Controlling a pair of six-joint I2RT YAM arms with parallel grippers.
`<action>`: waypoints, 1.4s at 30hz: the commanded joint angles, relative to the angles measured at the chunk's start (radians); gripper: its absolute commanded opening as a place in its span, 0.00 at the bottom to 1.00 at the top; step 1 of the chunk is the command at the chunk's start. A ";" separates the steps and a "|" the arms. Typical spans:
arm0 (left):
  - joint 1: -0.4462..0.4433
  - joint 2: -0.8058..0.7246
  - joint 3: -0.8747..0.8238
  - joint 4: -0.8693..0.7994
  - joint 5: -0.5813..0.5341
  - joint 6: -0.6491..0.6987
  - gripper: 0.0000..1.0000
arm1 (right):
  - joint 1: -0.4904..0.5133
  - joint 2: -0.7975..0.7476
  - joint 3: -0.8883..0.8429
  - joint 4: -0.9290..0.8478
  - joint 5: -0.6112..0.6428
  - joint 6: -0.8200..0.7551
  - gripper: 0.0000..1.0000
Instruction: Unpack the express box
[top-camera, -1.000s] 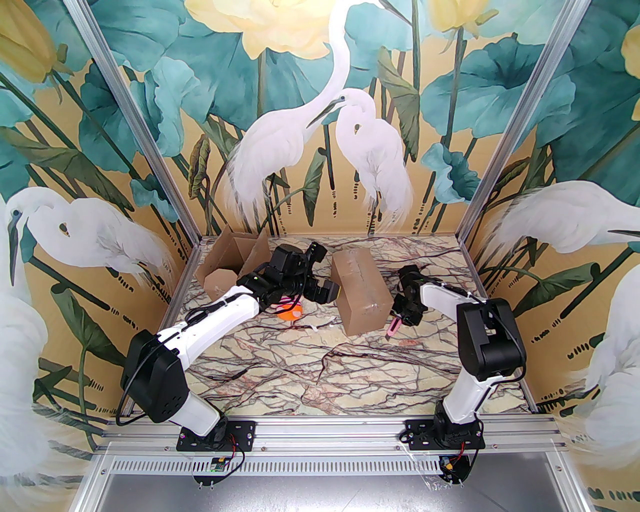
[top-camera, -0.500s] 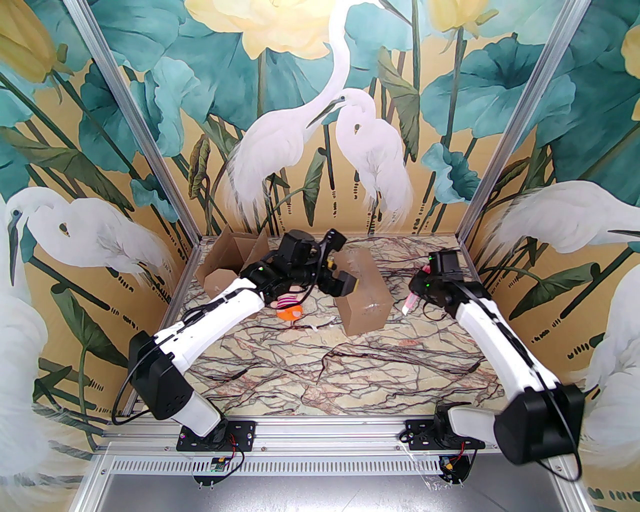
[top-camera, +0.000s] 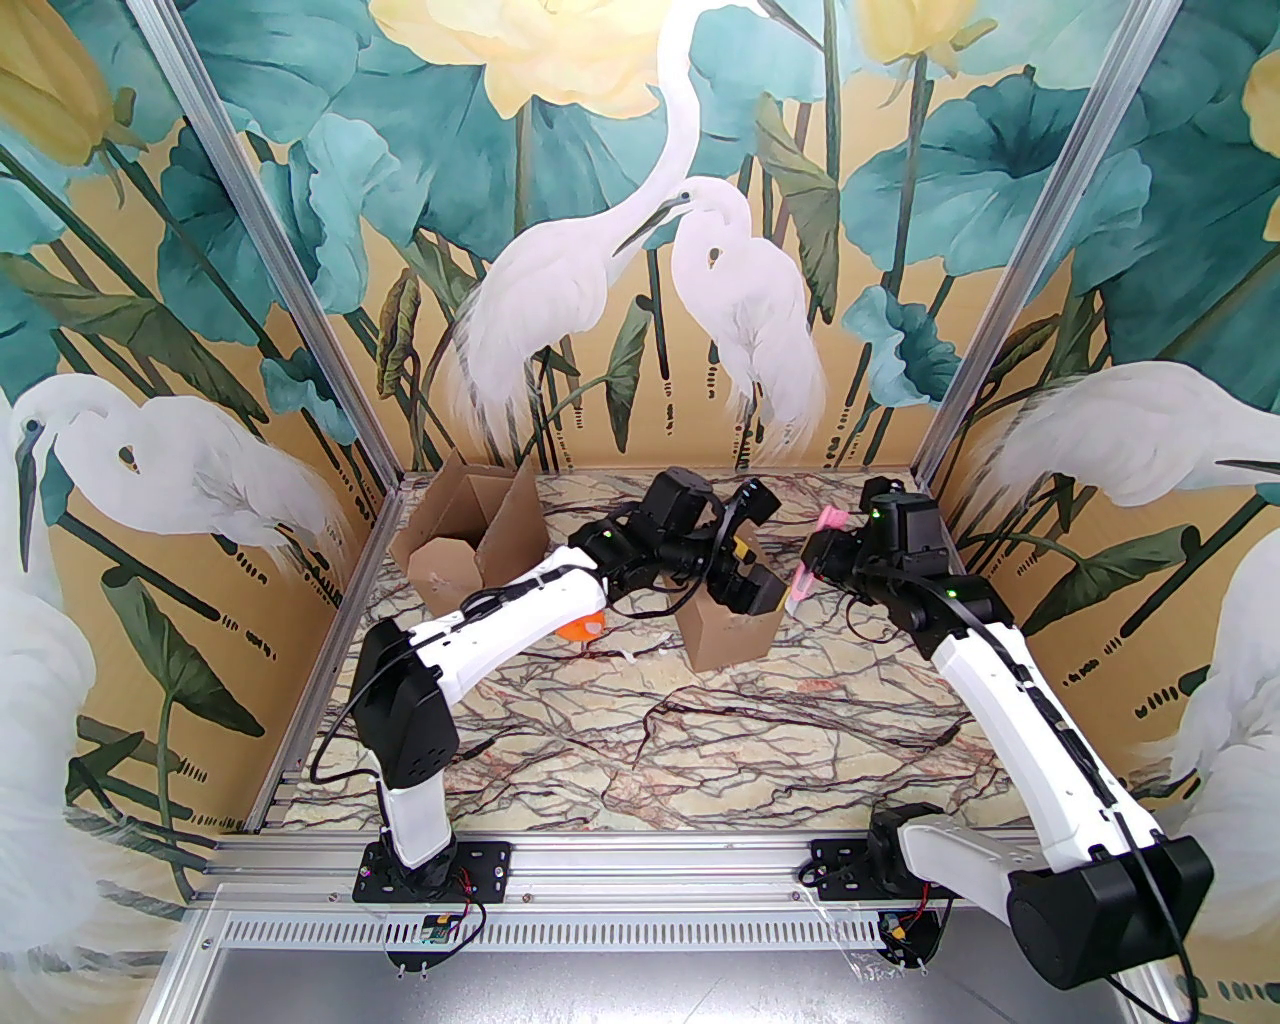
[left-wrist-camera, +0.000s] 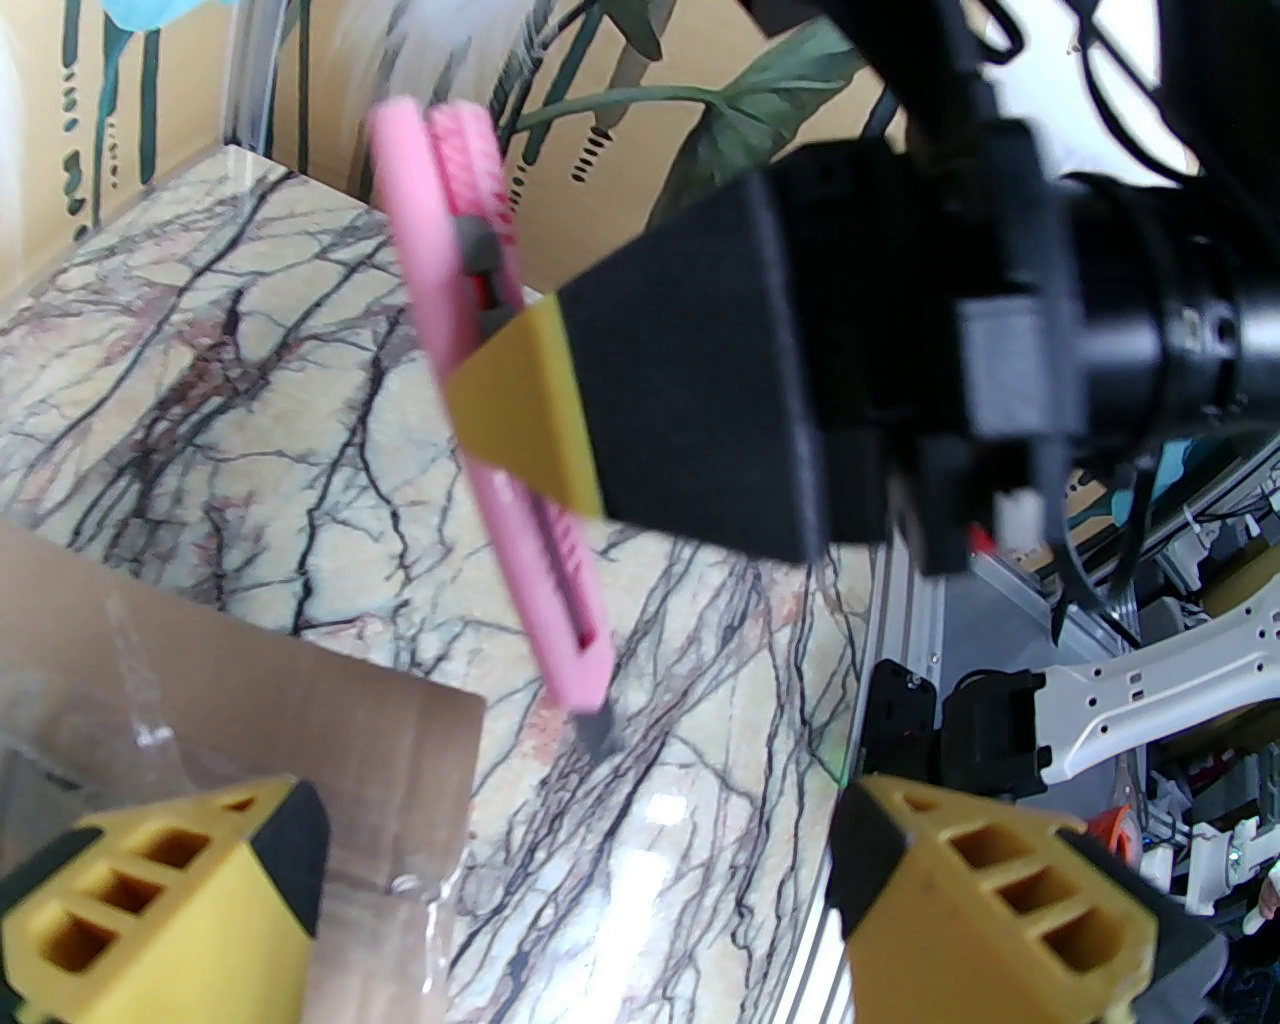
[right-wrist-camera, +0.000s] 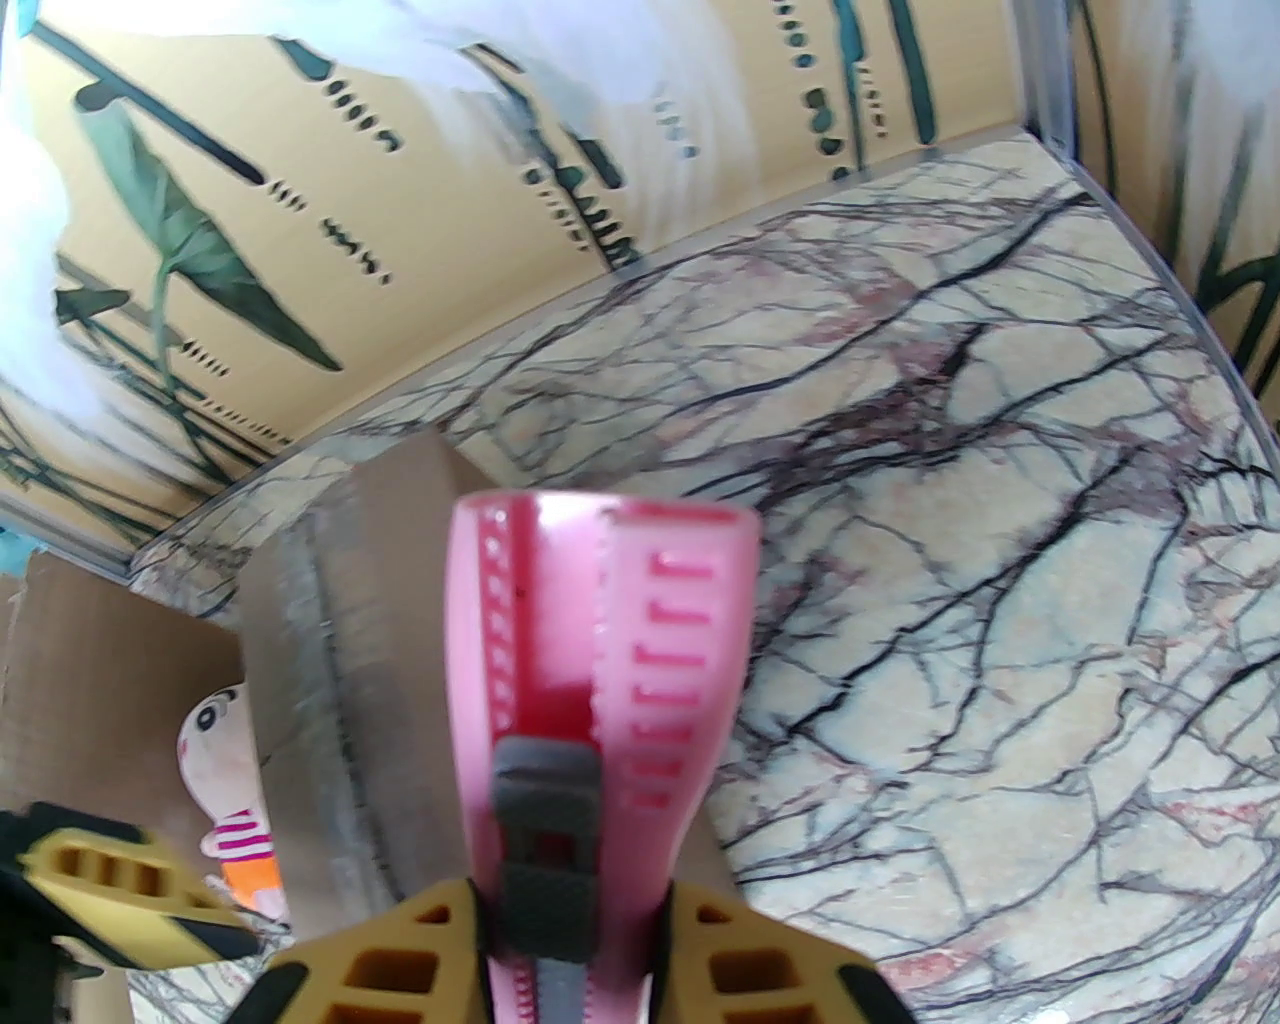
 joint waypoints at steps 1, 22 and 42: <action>-0.001 0.041 0.050 0.032 0.041 -0.037 0.86 | 0.019 -0.011 0.039 0.035 -0.028 -0.010 0.22; 0.044 -0.020 -0.033 -0.003 -0.093 -0.023 0.83 | -0.128 0.226 -0.022 -0.031 0.121 0.003 0.52; 0.072 -0.075 -0.146 0.014 -0.142 -0.013 0.85 | -0.156 0.877 0.361 -0.205 0.185 -0.273 0.63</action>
